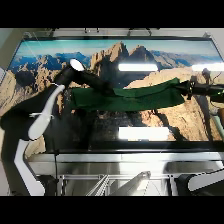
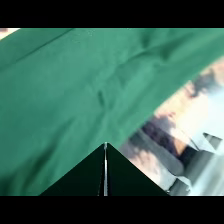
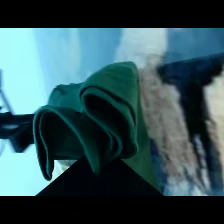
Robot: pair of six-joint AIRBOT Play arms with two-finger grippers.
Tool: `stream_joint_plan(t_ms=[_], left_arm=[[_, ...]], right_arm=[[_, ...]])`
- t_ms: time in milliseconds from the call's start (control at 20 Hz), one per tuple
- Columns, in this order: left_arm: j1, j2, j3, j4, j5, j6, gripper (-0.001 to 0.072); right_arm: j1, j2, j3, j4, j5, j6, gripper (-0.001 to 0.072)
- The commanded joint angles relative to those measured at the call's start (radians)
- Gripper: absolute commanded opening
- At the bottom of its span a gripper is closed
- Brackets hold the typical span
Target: Fold the shirts.
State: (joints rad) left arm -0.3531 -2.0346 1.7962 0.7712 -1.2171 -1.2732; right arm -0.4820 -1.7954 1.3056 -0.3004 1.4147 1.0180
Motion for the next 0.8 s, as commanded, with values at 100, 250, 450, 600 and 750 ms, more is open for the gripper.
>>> stream_joint_plan(t_ms=[100, 250, 450, 600, 750], left_arm=[[-0.114, -0.182, 0.127, 0.023, 0.019, -0.117, -0.0002], [-0.153, -0.233, 0.225, 0.023, 0.015, -0.137, -0.0001], [-0.171, -0.216, 0.262, 0.013, -0.003, -0.161, -0.0001], [-0.154, -0.134, 0.216, 0.012, -0.058, -0.159, 0.0000], [-0.102, 0.010, 0.215, 0.013, -0.165, -0.119, 0.0001]], right_arm=[[-0.001, 0.077, 0.005, 0.044, 0.082, 0.019, 0.0020], [0.000, 0.086, 0.005, 0.059, 0.123, 0.019, 0.0019], [0.000, 0.115, 0.005, 0.061, 0.146, 0.053, 0.0020], [0.015, 0.171, 0.006, 0.072, 0.150, 0.072, 0.0020], [0.092, 0.250, 0.011, 0.121, 0.127, 0.106, 0.0019]])
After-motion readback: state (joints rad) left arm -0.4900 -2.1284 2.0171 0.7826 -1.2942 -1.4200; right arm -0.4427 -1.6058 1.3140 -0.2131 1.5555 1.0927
